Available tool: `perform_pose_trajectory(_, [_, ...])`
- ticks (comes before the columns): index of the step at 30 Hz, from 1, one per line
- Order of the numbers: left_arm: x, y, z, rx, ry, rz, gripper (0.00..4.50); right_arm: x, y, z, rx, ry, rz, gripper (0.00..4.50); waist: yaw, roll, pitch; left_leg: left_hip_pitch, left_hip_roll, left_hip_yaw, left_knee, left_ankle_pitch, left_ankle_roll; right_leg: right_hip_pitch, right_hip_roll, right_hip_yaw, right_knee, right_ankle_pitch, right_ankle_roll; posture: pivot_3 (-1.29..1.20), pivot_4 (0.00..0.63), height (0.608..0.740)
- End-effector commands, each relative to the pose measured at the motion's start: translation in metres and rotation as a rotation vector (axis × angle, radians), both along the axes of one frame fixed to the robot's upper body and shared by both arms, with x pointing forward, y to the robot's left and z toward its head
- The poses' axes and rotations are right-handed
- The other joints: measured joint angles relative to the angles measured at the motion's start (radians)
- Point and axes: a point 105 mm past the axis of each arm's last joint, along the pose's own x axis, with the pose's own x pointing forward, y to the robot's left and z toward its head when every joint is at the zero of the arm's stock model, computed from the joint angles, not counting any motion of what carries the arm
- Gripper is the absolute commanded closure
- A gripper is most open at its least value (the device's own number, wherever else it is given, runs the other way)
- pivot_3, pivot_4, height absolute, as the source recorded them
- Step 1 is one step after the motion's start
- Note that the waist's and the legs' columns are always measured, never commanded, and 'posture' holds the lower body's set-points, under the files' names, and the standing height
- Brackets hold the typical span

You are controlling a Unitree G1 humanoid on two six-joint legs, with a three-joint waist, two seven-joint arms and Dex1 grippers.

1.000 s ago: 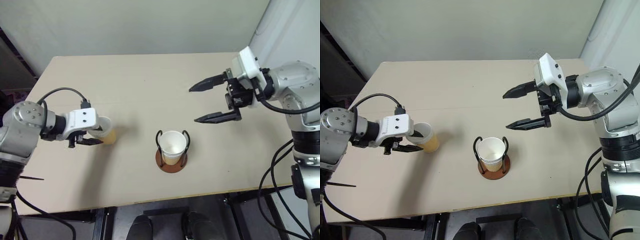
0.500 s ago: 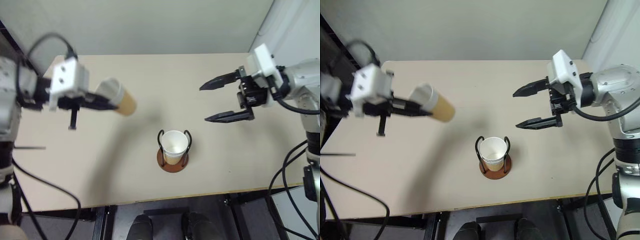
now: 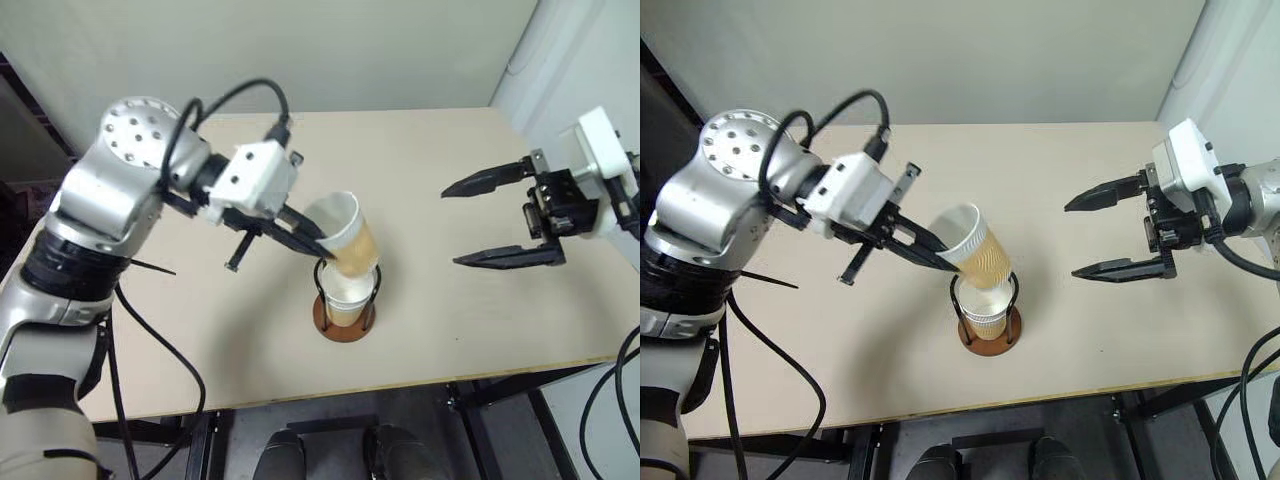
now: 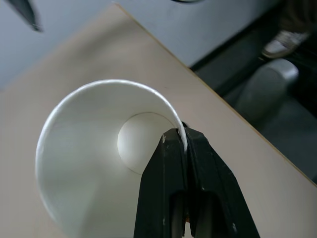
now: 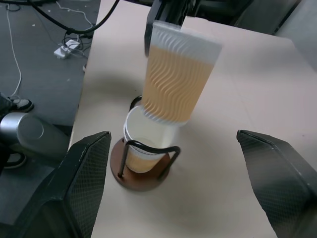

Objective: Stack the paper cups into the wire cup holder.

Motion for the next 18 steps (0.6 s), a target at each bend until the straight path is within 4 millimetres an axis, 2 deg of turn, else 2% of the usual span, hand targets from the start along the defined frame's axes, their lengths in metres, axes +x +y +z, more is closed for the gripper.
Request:
perform_pose_trajectory(1, [-0.004, -0.001, -0.002, 0.063, -0.051, -0.072, 4.45, -0.007, -0.003, 0.014, 0.016, -0.067, -0.028, 0.27, 0.002, 0.001, 0.0, 0.0, -0.001, -0.001, 0.0, 0.0, 0.0, 0.001, 0.0, 0.001, -0.001, 0.0, 0.001, 0.0, 0.15, 0.74])
perform_pose_trajectory(10, [0.005, -0.002, -0.024, 0.148, -0.087, -0.1, 4.45, -0.008, -0.003, 0.012, 0.013, -0.072, -0.062, 0.27, 0.005, 0.001, 0.0, -0.002, -0.004, -0.004, 0.0, -0.002, 0.005, 0.005, -0.003, 0.003, -0.012, 0.003, 0.006, 0.0, 0.15, 0.74])
perform_pose_trajectory(14, [0.003, -0.004, -0.03, 0.17, -0.08, -0.125, 4.45, -0.007, -0.001, 0.011, 0.013, -0.075, -0.062, 0.27, 0.005, 0.001, 0.0, -0.002, -0.005, -0.003, 0.001, -0.003, 0.006, 0.005, -0.004, 0.004, -0.013, 0.002, 0.008, 0.0, 0.15, 0.74])
perform_pose_trajectory(18, [0.006, -0.007, -0.034, 0.182, -0.091, -0.124, 3.24, -0.007, 0.001, 0.01, 0.011, -0.074, -0.058, 0.27, 0.005, 0.001, 0.0, -0.002, -0.006, -0.003, 0.001, -0.004, 0.007, 0.005, -0.004, 0.004, -0.013, 0.002, 0.009, 0.0, 0.15, 0.74])
